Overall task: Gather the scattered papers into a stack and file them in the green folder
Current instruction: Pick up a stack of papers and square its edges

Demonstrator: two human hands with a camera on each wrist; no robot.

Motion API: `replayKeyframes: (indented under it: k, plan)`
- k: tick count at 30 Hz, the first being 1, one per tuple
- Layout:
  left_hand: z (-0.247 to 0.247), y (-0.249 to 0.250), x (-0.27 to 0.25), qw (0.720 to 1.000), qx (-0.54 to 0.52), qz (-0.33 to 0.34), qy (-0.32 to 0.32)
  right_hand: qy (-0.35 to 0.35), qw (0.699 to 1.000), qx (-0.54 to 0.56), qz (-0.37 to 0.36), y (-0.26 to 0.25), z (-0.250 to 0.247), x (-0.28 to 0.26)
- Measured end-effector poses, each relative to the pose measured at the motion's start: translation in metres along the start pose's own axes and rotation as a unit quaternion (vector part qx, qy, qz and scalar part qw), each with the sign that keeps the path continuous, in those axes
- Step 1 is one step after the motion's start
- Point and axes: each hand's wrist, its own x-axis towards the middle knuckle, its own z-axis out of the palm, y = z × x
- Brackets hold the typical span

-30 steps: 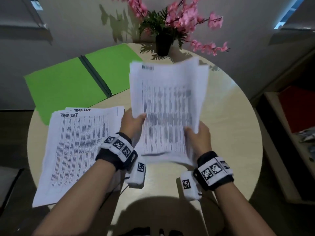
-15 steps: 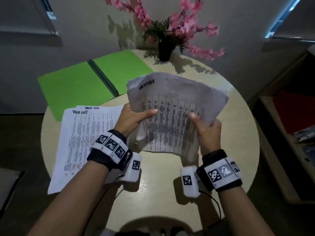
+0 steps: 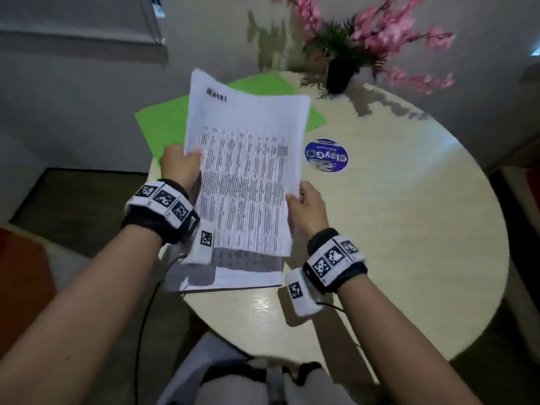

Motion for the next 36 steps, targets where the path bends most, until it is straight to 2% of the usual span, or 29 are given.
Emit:
replayKeyframes:
  k: [3, 6, 8, 10, 12, 14, 16, 19, 22, 24, 27, 31, 33, 36]
  plan:
    - [-0.017, -0.033, -0.002, 0.992, 0.122, -0.021, -0.033, -0.021, 0.994, -0.075, 0.083, 0.014, 0.031, -0.003]
    - [-0.026, -0.069, -0.004, 0.971, 0.225, -0.028, -0.073, -0.041, 0.979, -0.169, 0.110, 0.029, 0.053, -0.007]
    - [-0.027, -0.086, -0.006, 0.956, 0.277, -0.055, -0.084, -0.049, 0.976, -0.170, 0.124, 0.032, 0.061, -0.016]
    - [-0.025, -0.093, -0.012, 0.954, 0.257, -0.101, -0.120, -0.036, 0.982, -0.120, 0.139, 0.035, 0.068, -0.024]
    - [-0.020, -0.095, -0.017, 0.964, 0.163, -0.137, -0.159, -0.030, 0.985, -0.061, 0.159, 0.032, 0.071, -0.032]
    - [-0.015, -0.091, -0.022, 0.966, 0.117, -0.125, -0.196, -0.038, 0.982, -0.043, 0.178, 0.029, 0.066, -0.038]
    - [-0.009, -0.077, -0.029, 0.973, 0.095, -0.072, -0.196, 0.000, 0.988, -0.013, 0.156, 0.022, 0.049, -0.039]
    - [0.000, -0.029, -0.048, 0.984, -0.040, 0.030, -0.170, 0.124, 0.991, 0.015, 0.044, 0.006, 0.008, -0.033]
    - [0.006, 0.028, -0.065, 0.966, -0.122, 0.149, -0.175, 0.220, 0.973, 0.030, -0.060, -0.018, -0.034, -0.028]
    - [0.011, 0.050, -0.073, 0.956, -0.145, 0.186, -0.176, 0.246, 0.962, 0.069, -0.094, -0.026, -0.055, -0.029]
    - [0.020, 0.055, -0.086, 0.942, -0.190, 0.213, -0.178, 0.251, 0.954, 0.125, -0.105, -0.022, -0.065, -0.040]
    - [0.024, 0.049, -0.099, 0.934, -0.176, 0.255, -0.178, 0.266, 0.941, 0.179, -0.108, -0.008, -0.064, -0.056]
    - [0.024, 0.052, -0.103, 0.930, -0.139, 0.316, -0.124, 0.298, 0.928, 0.164, -0.153, -0.012, -0.071, -0.055]
    - [0.023, 0.062, -0.106, 0.897, -0.064, 0.429, -0.086, 0.318, 0.916, 0.077, -0.233, -0.029, -0.088, -0.042]
